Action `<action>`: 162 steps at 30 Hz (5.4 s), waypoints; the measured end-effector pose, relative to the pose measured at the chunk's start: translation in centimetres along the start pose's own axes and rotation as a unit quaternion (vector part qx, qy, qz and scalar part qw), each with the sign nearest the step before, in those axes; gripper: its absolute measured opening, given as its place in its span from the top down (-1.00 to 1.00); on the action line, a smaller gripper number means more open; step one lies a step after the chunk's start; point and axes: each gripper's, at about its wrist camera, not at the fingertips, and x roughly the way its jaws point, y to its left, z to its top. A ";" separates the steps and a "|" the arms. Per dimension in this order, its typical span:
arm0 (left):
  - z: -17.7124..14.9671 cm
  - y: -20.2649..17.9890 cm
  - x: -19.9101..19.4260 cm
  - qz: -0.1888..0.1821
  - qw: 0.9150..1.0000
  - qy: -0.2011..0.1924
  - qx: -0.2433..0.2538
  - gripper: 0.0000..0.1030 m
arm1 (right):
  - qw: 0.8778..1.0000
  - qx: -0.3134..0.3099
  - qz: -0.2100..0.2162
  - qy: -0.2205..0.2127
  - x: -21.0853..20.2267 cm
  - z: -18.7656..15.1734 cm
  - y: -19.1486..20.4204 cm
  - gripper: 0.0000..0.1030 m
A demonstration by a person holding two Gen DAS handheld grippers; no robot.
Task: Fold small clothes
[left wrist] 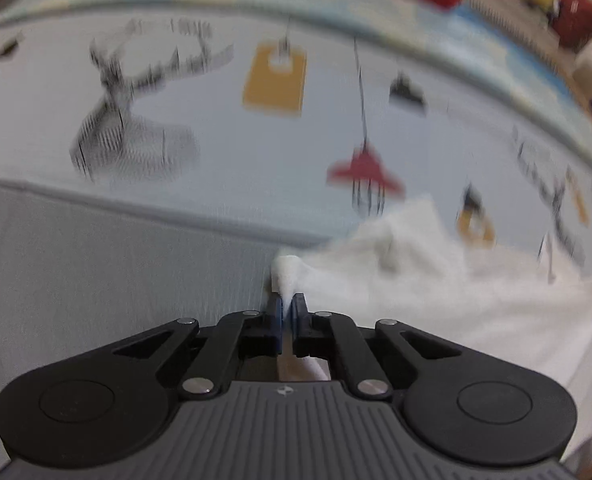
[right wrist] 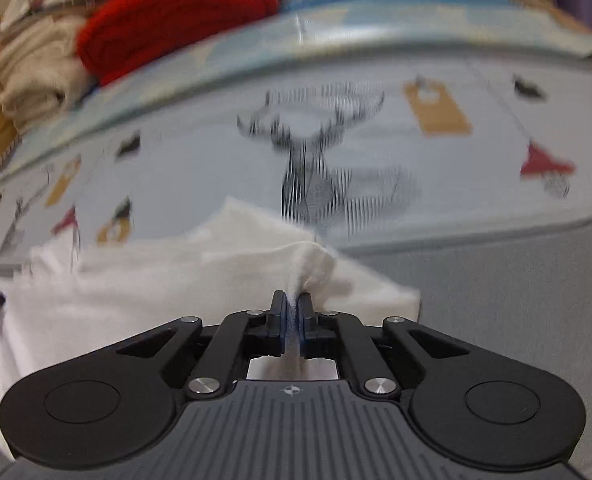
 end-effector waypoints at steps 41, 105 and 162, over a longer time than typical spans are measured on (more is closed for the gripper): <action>-12.5 -2.7 -0.6 -0.046 0.935 0.143 0.322 0.96 | 0.975 -0.090 -0.014 0.201 -3.2 -7.0 2.8 0.52; -4.5 -9.0 0.2 0.011 0.978 0.010 0.210 0.10 | 0.986 -0.055 -0.116 0.105 -2.1 -3.5 2.1 -0.08; -8.1 0.5 -11.8 0.000 0.995 -0.052 0.082 -0.20 | 0.935 -0.343 0.090 -0.018 -5.2 -16.4 31.8 0.40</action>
